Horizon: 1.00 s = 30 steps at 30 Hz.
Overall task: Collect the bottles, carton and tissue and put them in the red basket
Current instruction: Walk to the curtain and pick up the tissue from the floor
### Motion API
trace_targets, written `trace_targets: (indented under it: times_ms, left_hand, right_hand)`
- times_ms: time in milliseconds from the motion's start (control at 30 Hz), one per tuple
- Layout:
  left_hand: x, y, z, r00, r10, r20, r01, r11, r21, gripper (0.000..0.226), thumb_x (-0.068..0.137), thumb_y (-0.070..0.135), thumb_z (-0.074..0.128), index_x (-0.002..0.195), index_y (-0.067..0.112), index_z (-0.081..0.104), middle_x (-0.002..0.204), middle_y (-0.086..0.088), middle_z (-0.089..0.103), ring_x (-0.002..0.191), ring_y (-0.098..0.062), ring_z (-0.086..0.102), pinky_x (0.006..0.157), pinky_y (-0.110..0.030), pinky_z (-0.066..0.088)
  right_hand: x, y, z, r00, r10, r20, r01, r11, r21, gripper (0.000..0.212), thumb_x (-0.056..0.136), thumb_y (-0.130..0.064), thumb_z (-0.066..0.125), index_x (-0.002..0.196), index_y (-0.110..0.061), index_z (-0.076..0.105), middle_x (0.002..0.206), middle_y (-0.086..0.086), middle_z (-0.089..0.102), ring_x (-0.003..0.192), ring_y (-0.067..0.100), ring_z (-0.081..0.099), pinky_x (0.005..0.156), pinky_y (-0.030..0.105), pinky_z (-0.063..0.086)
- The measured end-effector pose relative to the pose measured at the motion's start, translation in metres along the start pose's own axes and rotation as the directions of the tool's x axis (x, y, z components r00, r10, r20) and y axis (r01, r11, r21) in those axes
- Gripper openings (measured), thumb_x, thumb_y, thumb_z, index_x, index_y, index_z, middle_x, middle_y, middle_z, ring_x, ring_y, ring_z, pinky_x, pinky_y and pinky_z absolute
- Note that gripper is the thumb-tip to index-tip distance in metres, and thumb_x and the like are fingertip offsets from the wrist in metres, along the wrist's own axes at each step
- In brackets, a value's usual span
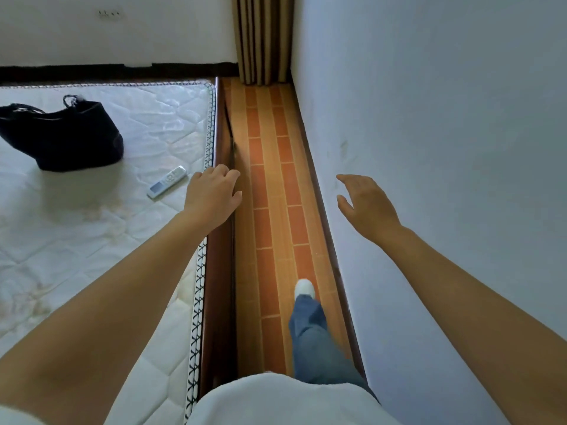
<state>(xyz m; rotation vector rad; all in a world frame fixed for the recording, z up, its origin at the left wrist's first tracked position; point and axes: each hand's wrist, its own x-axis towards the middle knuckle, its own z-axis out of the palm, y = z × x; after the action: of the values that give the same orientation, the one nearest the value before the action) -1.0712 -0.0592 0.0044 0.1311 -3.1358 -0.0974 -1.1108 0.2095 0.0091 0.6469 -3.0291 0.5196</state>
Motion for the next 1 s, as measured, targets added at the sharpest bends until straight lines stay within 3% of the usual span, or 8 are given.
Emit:
trace_targets:
  times_ms: [467,633,1000]
  left_hand:
    - [0.293,-0.027,-0.002,0.993,-0.116,-0.033,0.115,0.993,-0.01,0.039,0.092,0.027,0.049,0.126,0.01,0.052,0.125,-0.01,0.057,0.112,-0.03,0.054,0.093,-0.041,0.04]
    - [0.362,-0.048,-0.003,0.984,-0.175,-0.025,0.175,0.985,-0.002,0.036,0.091,0.027,0.049,0.123,0.01,0.054,0.121,-0.011,0.059,0.11,-0.031,0.054,0.089,-0.04,0.041]
    - [0.558,-0.12,0.009,0.982,-0.182,-0.045,0.18,0.983,-0.027,0.038,0.091,0.024,0.05,0.127,0.009,0.051,0.123,-0.012,0.058,0.111,-0.031,0.054,0.089,-0.041,0.042]
  right_hand:
    - [0.315,0.075,0.007,0.989,-0.117,0.087,0.12,0.993,-0.023,0.04,0.094,-0.018,0.043,0.132,-0.007,0.042,0.133,0.012,0.052,0.123,0.027,0.046,0.101,0.034,0.038]
    - [0.398,0.082,0.014,0.981,-0.144,0.131,0.147,0.989,-0.01,0.042,0.094,-0.021,0.043,0.135,-0.009,0.04,0.138,0.01,0.048,0.127,0.025,0.043,0.105,0.034,0.035]
    - [0.614,0.083,0.031,0.976,-0.199,0.09,0.201,0.98,-0.015,0.042,0.094,-0.022,0.042,0.134,-0.009,0.041,0.136,0.01,0.049,0.127,0.025,0.043,0.104,0.034,0.036]
